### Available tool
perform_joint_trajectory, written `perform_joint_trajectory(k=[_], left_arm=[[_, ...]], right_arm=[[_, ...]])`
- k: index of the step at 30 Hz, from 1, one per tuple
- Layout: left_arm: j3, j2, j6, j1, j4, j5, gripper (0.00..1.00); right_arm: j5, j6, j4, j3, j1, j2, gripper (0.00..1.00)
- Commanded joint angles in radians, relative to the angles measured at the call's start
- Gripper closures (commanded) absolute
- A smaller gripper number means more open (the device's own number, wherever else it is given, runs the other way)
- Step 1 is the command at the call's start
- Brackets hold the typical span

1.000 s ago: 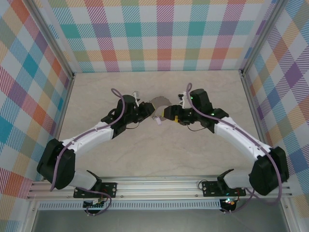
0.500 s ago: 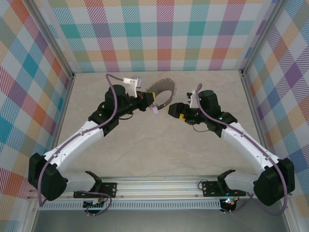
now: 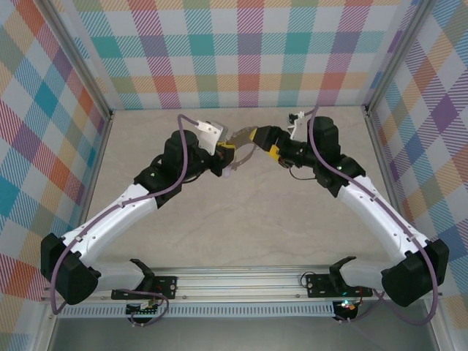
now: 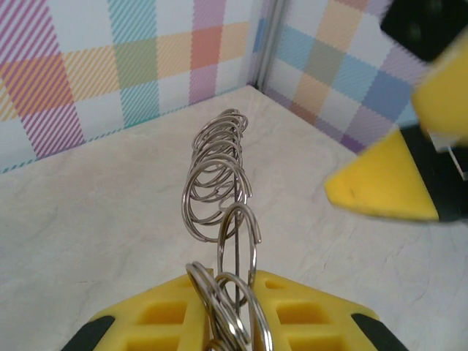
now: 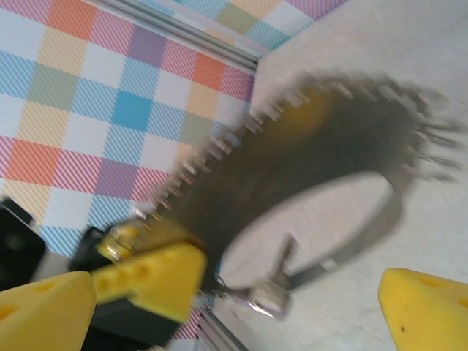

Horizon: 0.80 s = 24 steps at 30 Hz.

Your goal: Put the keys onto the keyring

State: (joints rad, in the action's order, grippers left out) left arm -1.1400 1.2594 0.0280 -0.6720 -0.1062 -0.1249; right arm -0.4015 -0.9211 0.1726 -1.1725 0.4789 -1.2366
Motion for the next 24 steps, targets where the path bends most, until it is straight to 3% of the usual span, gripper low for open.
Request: perform_joint_trajectory(k=[1, 17, 24], left_arm=[[-0.051, 0.013, 0.165, -0.056, 0.002, 0.076, 1.0], [-0.157, 0.114, 0.452, -0.243, -0.055, 0.394, 1.0], [-0.173, 0.124, 0.486, -0.253, -0.043, 0.425, 1.0]], right_arm=[[-0.021, -0.046, 0.004, -0.078, 0.0, -0.06, 0.0], [-0.11, -0.11, -0.054, -0.031, 0.0, -0.12, 0.0], [-0.108, -0.116, -0.072, 0.025, 0.0, -0.092, 0.02]])
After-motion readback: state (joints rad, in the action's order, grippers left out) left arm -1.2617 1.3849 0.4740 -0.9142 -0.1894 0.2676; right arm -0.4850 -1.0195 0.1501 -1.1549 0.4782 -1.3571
